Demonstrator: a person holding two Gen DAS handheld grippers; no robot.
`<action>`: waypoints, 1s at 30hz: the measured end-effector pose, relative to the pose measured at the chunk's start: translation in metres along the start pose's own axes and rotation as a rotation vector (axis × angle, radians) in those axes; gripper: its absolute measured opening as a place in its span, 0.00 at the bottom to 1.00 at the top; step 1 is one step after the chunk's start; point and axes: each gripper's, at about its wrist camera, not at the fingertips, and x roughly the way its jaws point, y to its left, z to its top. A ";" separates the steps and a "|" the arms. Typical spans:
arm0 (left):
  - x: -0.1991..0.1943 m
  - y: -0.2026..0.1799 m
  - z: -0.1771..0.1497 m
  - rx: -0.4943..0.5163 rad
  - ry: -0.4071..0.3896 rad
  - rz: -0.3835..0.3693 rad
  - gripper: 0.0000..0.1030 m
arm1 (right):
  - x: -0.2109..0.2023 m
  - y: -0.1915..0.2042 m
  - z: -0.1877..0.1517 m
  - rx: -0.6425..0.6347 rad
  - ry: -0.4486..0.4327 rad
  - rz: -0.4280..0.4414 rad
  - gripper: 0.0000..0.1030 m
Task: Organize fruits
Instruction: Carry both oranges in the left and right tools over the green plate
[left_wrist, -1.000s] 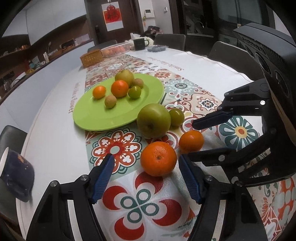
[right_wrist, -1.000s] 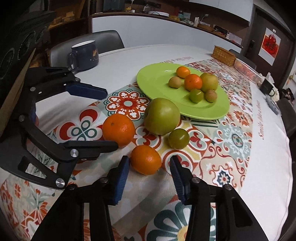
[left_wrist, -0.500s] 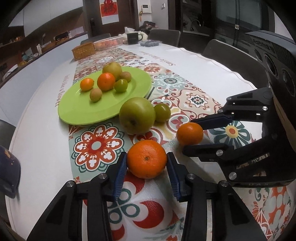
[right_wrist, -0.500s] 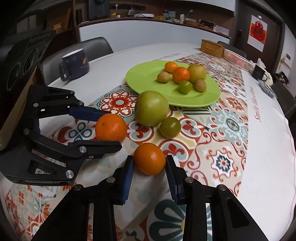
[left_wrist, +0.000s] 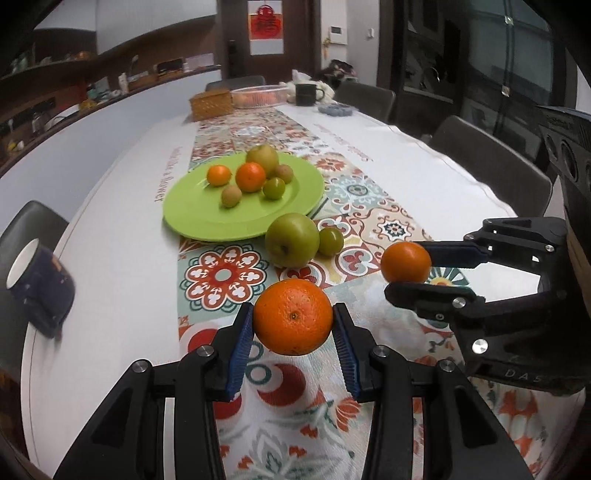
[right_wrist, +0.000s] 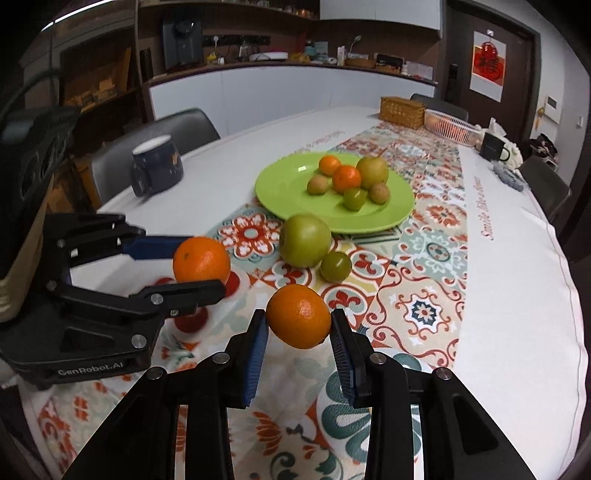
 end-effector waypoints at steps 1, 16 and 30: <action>-0.004 0.000 0.000 -0.009 -0.005 0.003 0.41 | -0.004 0.001 0.001 0.002 -0.010 -0.003 0.34; -0.058 0.010 0.016 -0.061 -0.118 0.058 0.41 | -0.045 0.009 0.025 0.061 -0.123 -0.031 0.34; -0.072 0.047 0.059 -0.090 -0.191 0.087 0.41 | -0.041 0.014 0.078 0.095 -0.207 -0.023 0.34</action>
